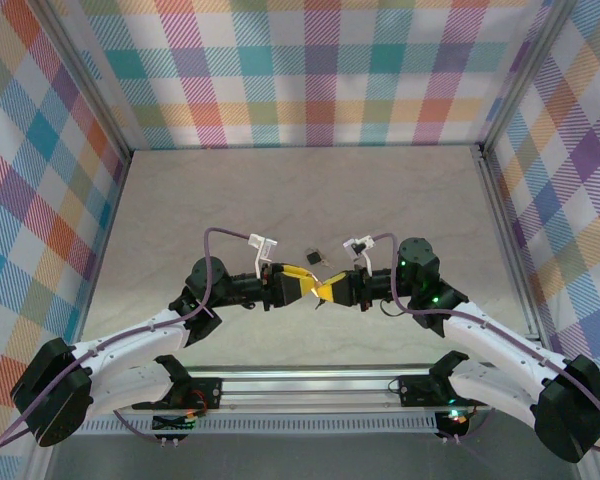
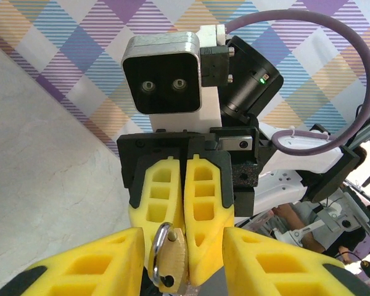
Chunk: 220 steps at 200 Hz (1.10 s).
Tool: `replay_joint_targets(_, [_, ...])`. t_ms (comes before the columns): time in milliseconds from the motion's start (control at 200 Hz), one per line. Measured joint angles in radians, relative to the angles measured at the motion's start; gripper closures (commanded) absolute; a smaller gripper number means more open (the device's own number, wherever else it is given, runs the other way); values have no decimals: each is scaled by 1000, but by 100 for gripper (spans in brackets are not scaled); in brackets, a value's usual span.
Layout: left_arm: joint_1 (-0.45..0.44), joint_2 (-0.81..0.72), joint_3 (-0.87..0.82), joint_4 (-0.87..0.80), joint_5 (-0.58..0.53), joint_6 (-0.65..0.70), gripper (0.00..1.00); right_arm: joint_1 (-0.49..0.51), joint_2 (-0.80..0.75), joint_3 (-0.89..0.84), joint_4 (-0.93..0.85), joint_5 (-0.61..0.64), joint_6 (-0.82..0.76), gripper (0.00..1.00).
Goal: Lock with the key
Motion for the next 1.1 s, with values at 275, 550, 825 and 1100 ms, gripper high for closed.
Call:
replay_joint_targets(275, [1, -21, 0, -16, -2, 18, 70, 5, 0, 0, 0, -22, 0, 100])
replay_joint_targets(550, [2, -32, 0, -33, -2, 21, 73, 5, 0, 0, 0, -29, 0, 100])
replay_joint_targets(825, [2, -32, 0, -36, -1, 21, 76, 5, 0, 0, 0, -29, 0, 100])
replay_joint_targets(1100, [5, -32, 0, -38, 0, 26, 86, 8, 0, 0, 0, -41, -2, 100])
